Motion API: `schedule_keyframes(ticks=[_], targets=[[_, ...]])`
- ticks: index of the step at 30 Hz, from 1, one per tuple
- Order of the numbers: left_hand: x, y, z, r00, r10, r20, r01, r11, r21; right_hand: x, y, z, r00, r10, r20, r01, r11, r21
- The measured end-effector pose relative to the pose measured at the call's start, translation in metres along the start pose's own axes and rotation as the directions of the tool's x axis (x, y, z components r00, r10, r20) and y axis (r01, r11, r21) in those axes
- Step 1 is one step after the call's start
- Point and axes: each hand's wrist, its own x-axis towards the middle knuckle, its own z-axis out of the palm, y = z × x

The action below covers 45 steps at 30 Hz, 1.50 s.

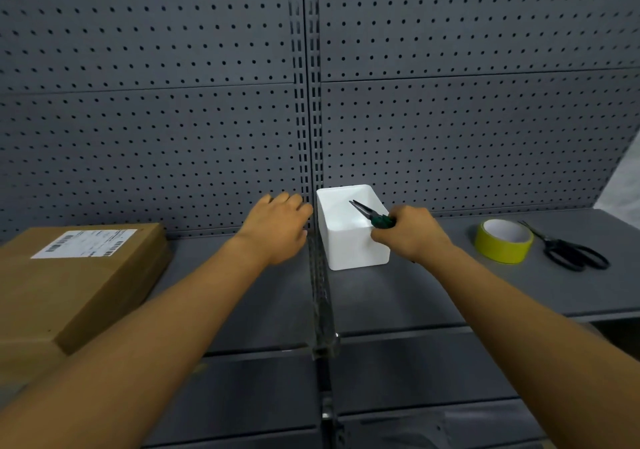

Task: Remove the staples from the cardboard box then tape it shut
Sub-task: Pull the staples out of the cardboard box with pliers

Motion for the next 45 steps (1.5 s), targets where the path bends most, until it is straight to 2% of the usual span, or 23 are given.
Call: schedule_keyframes(ticks=[13,23,28,37,42,45], targets=[[-0.044,-0.046,-0.011,0.994,-0.111,0.010,0.111,0.994,0.016,-0.021,-0.040,0.021,0.993,-0.118,0.010,0.118,0.993,0.033],[-0.133,-0.135,-0.019,0.986,-0.164,-0.039,0.163,0.986,-0.012,-0.069,-0.140,0.080,0.980,-0.196,0.029,0.195,0.980,0.037],[-0.195,-0.191,-0.014,0.975,-0.219,-0.040,0.218,0.975,-0.035,-0.105,-0.198,0.122,0.973,-0.230,0.021,0.227,0.969,0.095],[-0.283,-0.259,0.003,0.935,-0.341,0.100,0.348,0.935,-0.062,-0.146,-0.270,0.178,0.975,-0.216,0.053,0.212,0.974,0.085],[-0.299,-0.247,0.011,0.924,-0.326,0.200,0.355,0.925,-0.133,-0.146,-0.299,0.192,0.962,-0.266,0.064,0.261,0.962,0.081],[-0.297,-0.229,0.020,0.894,-0.362,0.266,0.409,0.900,-0.151,-0.145,-0.311,0.197,0.951,-0.303,0.066,0.299,0.952,0.066]])
